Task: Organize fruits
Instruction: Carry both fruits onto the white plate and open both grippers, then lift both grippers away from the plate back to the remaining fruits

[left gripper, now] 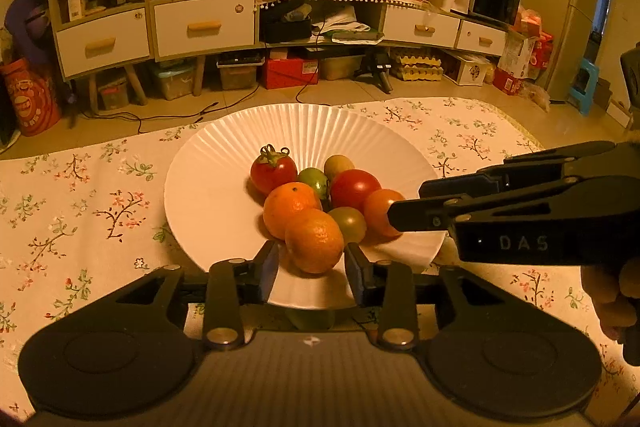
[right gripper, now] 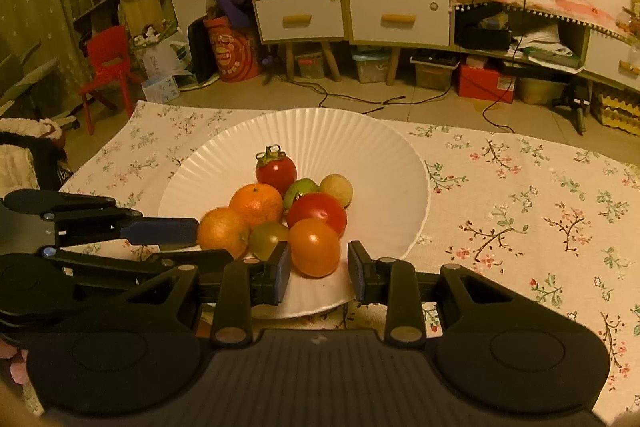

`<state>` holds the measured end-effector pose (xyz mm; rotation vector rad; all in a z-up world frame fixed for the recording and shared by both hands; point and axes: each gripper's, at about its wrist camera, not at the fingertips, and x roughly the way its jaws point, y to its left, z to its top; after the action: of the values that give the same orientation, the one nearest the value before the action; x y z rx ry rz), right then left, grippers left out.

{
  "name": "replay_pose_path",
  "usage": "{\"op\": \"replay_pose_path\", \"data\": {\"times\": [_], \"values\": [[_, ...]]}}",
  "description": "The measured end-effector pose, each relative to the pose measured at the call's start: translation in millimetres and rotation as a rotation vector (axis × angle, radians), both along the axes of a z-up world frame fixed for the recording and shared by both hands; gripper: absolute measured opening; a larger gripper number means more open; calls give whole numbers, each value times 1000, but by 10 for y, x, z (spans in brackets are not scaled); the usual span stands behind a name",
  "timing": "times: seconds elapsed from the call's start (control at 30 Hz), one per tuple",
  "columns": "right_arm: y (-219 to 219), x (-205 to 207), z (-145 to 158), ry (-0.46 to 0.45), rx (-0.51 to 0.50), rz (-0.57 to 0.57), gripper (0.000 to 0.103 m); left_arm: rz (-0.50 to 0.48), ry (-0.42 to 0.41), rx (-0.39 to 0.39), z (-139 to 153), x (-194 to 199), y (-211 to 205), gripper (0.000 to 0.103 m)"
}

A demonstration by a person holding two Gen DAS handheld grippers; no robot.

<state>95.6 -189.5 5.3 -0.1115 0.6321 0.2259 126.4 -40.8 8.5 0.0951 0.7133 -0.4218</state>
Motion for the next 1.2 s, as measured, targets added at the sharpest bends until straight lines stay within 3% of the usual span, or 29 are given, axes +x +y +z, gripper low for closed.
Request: {"op": "replay_pose_path", "data": {"times": [0.47,1.2], "values": [[13,-115,77,-21,-19,-4,47,7,-3,10,71,-113,71,46],[2,-409,6,7,-20,-7,63,16,32,10,40,-428,224,64]]}}
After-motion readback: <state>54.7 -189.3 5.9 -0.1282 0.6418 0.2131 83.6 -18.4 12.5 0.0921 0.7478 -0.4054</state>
